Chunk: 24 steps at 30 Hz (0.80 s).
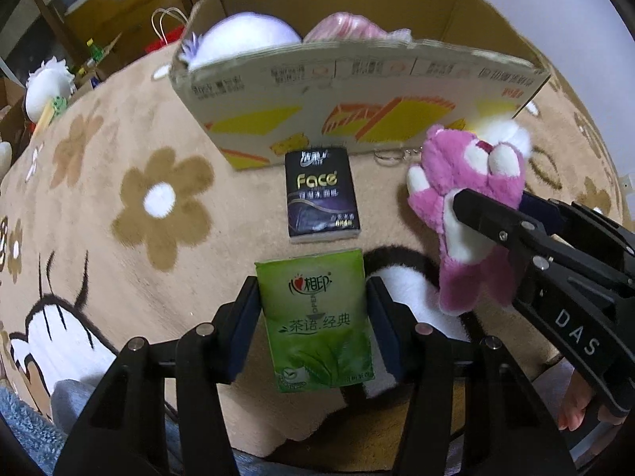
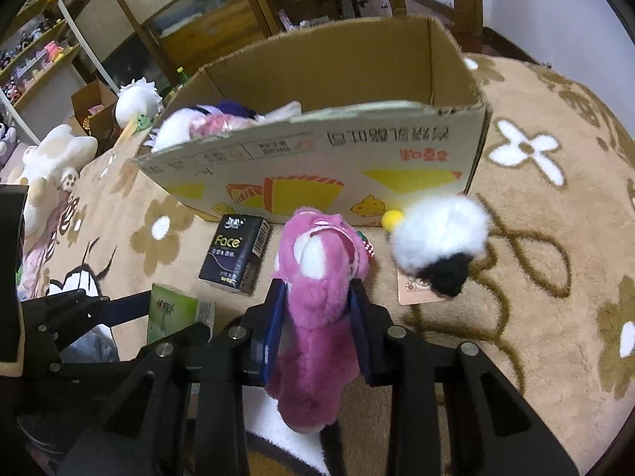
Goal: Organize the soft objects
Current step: 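Grasp the green tissue pack with the left tool while the right tool grasps the pink bear, then lift the green tissue pack and pink bear over the cardboard box with both tools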
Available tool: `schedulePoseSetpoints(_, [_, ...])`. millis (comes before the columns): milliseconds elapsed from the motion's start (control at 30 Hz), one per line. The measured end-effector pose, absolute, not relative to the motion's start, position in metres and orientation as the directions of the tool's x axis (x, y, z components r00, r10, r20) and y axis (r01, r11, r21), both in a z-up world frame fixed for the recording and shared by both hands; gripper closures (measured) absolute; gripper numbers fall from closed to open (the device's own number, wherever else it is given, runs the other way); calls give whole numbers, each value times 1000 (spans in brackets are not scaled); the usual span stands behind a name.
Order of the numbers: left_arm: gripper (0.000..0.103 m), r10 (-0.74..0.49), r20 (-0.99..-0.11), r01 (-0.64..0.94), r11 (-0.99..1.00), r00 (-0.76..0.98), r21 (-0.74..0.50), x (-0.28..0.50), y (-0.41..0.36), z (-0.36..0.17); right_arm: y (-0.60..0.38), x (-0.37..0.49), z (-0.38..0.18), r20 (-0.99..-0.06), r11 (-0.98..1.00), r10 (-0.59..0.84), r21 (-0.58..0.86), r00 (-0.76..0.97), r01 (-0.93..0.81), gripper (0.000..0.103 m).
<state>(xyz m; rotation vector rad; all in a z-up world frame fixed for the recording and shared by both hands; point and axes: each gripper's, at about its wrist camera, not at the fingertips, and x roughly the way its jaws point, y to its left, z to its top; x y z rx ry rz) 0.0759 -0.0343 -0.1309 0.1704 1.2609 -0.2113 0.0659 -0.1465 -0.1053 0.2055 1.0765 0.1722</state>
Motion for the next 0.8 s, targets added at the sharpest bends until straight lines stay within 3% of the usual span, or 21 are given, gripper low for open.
schedulePoseSetpoints(333, [51, -54, -886, 257, 963, 461, 75, 62, -35, -92, -157, 46, -73, -808, 963, 237, 268, 540, -22, 70])
schedulePoseSetpoints(800, [51, -77, -697, 182, 980, 713, 78, 51, -23, -26, -177, 22, -6, -668, 962, 205, 273, 715, -21, 70])
